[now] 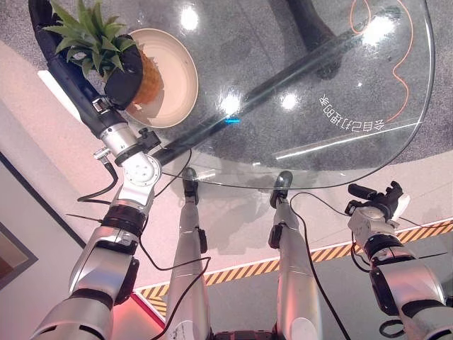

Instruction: Pick up the fruit to the plate

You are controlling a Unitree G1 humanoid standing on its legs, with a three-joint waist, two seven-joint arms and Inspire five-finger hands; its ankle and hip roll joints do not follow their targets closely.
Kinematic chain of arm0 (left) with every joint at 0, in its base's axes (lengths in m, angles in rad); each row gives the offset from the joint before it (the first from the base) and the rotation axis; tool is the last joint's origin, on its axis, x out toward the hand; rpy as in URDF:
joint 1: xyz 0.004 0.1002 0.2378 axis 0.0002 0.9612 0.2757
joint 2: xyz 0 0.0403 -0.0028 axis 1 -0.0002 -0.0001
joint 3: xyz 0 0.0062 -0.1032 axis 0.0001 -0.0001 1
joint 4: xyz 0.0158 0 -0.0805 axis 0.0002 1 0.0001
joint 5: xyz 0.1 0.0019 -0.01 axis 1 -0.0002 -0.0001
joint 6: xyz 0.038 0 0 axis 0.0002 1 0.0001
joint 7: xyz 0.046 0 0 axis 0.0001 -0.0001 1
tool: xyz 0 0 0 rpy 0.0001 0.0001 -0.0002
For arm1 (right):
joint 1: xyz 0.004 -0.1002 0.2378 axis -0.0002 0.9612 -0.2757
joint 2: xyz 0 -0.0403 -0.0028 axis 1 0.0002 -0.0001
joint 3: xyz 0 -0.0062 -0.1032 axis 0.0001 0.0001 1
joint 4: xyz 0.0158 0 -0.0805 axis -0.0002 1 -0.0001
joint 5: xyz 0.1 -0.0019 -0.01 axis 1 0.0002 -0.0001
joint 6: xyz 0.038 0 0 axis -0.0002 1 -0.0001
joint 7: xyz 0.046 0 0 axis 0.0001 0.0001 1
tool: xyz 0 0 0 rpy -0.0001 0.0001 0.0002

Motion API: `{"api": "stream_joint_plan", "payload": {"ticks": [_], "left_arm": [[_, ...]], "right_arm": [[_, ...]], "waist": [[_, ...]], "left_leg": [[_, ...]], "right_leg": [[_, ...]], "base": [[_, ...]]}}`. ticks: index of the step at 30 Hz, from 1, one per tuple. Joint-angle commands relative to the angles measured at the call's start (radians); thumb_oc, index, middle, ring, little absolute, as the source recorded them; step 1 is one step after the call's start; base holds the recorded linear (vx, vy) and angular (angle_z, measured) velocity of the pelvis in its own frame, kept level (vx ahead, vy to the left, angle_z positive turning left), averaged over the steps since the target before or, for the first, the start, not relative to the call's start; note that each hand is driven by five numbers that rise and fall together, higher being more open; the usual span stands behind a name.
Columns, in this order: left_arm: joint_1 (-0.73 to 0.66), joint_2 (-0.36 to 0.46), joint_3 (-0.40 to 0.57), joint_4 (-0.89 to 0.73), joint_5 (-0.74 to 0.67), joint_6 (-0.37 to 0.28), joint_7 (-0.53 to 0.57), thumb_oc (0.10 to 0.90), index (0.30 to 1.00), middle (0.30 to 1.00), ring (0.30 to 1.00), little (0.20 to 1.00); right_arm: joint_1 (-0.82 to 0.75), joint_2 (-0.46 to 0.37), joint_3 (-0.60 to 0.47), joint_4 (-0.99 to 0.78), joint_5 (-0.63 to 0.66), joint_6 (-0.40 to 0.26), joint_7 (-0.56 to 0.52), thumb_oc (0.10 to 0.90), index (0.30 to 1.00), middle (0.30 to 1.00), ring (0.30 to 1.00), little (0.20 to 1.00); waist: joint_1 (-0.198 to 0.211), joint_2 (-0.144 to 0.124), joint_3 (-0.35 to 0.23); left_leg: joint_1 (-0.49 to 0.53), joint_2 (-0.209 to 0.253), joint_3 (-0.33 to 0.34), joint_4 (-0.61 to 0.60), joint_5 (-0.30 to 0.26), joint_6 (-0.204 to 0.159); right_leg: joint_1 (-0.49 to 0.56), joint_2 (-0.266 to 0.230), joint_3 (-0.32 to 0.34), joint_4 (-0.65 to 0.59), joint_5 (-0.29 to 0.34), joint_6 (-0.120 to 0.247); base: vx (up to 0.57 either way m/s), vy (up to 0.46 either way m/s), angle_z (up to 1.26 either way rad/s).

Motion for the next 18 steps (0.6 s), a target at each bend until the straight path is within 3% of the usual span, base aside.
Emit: {"api": "stream_joint_plan", "payload": {"ticks": [1, 18], "left_arm": [[-0.036, 0.039, 0.079, -0.095, 0.063, -0.114, 0.038, 0.8, 0.9, 0.9, 0.9, 0.9], [0.04, 0.04, 0.094, -0.176, 0.046, -0.151, -0.023, 0.8, 0.9, 0.9, 0.9, 0.9]], "right_arm": [[0.076, -0.07, -0.018, 0.018, -0.009, -0.025, -0.073, 0.8, 0.9, 0.9, 0.9, 0.9], [0.093, -0.075, -0.034, 0.012, 0.0, -0.034, -0.073, 0.8, 0.9, 0.9, 0.9, 0.9]], "waist": [[0.028, -0.023, -0.024], [0.044, -0.019, -0.024]], "left_leg": [[-0.024, -0.019, 0.009, 0.115, -0.143, 0.009], [-0.003, -0.021, 0.005, 0.128, -0.152, 0.013]], "right_leg": [[0.004, 0.022, -0.022, -0.005, -0.012, 0.013], [0.031, 0.012, -0.03, -0.003, -0.016, 0.013]], "base": [[0.0, 0.0, 0.0], [0.0, 0.0, 0.0]]}}
